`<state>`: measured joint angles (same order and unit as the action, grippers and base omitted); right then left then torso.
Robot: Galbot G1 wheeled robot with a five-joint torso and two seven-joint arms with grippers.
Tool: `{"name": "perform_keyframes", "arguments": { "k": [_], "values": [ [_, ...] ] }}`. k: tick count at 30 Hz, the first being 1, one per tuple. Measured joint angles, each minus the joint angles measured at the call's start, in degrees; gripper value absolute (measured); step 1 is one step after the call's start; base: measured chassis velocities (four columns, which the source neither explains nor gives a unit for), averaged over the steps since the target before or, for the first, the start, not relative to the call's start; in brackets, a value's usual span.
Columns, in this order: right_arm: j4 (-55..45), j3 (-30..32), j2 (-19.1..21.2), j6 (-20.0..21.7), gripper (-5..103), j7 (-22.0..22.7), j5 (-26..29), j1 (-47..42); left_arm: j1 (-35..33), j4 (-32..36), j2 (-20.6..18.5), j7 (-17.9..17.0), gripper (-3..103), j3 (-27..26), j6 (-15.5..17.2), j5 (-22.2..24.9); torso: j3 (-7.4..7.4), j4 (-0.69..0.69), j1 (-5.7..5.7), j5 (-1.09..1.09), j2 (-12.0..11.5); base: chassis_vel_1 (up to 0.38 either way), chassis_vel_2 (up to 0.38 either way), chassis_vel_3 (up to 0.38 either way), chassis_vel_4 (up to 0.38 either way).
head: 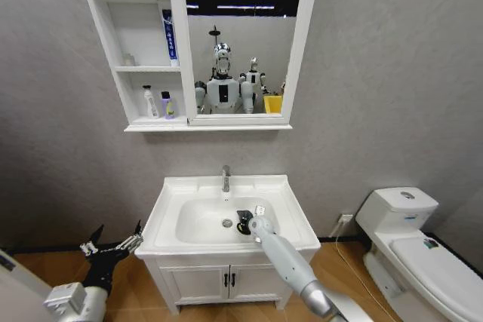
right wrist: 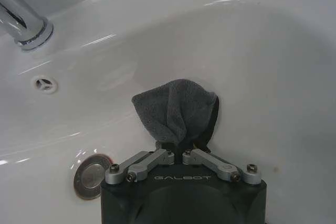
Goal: Move facial cleanser and shampoo from washbasin to cabinet, then wipe washbasin with towel.
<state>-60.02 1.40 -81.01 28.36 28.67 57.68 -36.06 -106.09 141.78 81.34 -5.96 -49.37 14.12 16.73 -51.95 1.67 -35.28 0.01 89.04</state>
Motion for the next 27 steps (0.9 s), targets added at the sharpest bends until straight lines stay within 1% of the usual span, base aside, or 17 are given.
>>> {"name": "perform_keyframes", "arguments": {
  "k": [7,10,11,12,13,14,15,16,17,18,19,20,22,23,25,26,27],
  "values": [
    [-1.9,0.3,1.6,-1.5,2,0.7,-2.9,-0.2,0.0,0.0,0.0,0.0,100,0.0,0.0,0.0,0.00,0.00,0.00,0.00,0.0,0.000,0.000,0.000,0.000],
    [-3.5,-0.1,2.2,-3.5,2,0.7,-7.8,-0.6,0.0,0.0,0.0,0.0,100,0.0,0.0,0.0,0.00,0.00,0.00,-0.01,0.0,0.000,0.000,0.000,0.000],
    [-3.5,-0.1,2.2,-3.5,2,0.7,-7.8,-0.6,0.0,0.0,0.0,0.0,100,0.0,0.0,0.0,0.00,0.00,0.00,-0.01,0.0,0.000,0.000,0.000,0.000],
    [-3.7,-0.4,2.2,-4.7,2,0.2,-10.3,-0.6,0.0,0.0,0.0,0.0,100,0.0,0.0,0.0,0.00,0.00,0.00,-0.01,0.0,0.000,0.000,0.000,0.000],
    [-3.9,-0.8,2.3,-7.0,2,-1.3,-15.5,-0.7,0.0,0.0,0.0,0.0,100,0.0,0.0,0.0,0.00,0.00,0.00,-0.01,0.0,0.000,0.000,0.000,0.000],
    [-3.9,-0.8,2.3,-7.0,2,-1.3,-15.5,-0.7,0.0,0.0,0.0,0.0,100,0.0,0.0,0.0,0.00,0.00,0.00,-0.01,0.0,0.000,0.000,0.000,0.000],
    [-4.0,-1.1,2.3,-8.2,2,-2.1,-18.0,-0.7,0.0,0.0,0.0,0.0,100,0.0,0.0,0.0,0.00,0.00,0.00,-0.01,0.0,0.000,0.000,0.000,0.000],
    [-4.1,-1.6,2.4,-11.9,2,-4.3,-24.3,-0.7,0.0,0.0,0.0,0.0,100,0.0,0.0,0.0,0.00,0.00,0.00,-0.01,0.0,0.000,0.000,0.000,0.000],
    [-4.1,-1.9,2.4,-14.3,2,-5.5,-27.7,-0.7,0.0,0.0,0.0,0.0,100,0.0,0.0,0.0,0.00,0.00,0.00,-0.01,0.0,0.000,0.000,0.000,0.000],
    [-4.1,-1.9,2.4,-14.3,2,-5.5,-27.7,-0.7,0.0,0.0,0.0,0.0,100,0.0,0.0,0.0,0.00,0.00,0.00,-0.01,0.0,0.000,0.000,0.000,0.000],
    [-3.6,-2.0,2.3,-18.0,2,-7.1,-32.6,-0.7,0.0,0.0,0.0,0.0,100,0.0,0.0,0.0,0.00,-0.01,0.00,-0.01,0.0,0.000,0.000,0.000,0.000],
    [-3.6,-2.0,2.3,-18.0,2,-7.1,-32.6,-0.7,0.0,0.0,0.0,0.0,100,0.0,0.0,0.0,0.00,-0.01,0.00,-0.01,0.0,0.000,0.000,0.000,0.000],
    [-2.8,-1.5,2.0,-24.3,2,-9.1,-43.3,-0.3,0.0,0.0,0.0,0.0,100,0.0,0.0,0.0,0.00,-0.01,0.00,-0.01,0.0,0.000,0.000,0.000,0.000],
    [-2.8,-1.5,2.0,-24.3,2,-9.1,-43.3,-0.3,0.0,0.0,0.0,0.0,100,0.0,0.0,0.0,0.00,-0.01,0.00,-0.01,0.0,0.000,0.000,0.000,0.000],
    [-2.7,-0.2,1.9,-28.5,2,-9.3,-50.9,-0.1,0.0,0.0,0.0,0.0,100,0.0,0.0,0.0,0.00,-0.01,0.00,-0.01,0.0,0.000,0.000,0.000,0.000],
    [-2.7,-0.2,1.9,-28.5,2,-9.3,-50.9,-0.1,0.0,0.0,0.0,0.0,100,0.0,0.0,0.0,0.00,-0.01,0.00,-0.01,0.0,0.000,0.000,0.000,0.000],
    [-2.7,0.7,1.9,-29.5,2,-8.5,-53.5,0.0,0.0,0.0,0.0,0.0,100,0.0,0.0,0.0,0.00,-0.02,0.00,-0.01,0.0,0.000,0.000,0.000,0.000]
  ]
}}
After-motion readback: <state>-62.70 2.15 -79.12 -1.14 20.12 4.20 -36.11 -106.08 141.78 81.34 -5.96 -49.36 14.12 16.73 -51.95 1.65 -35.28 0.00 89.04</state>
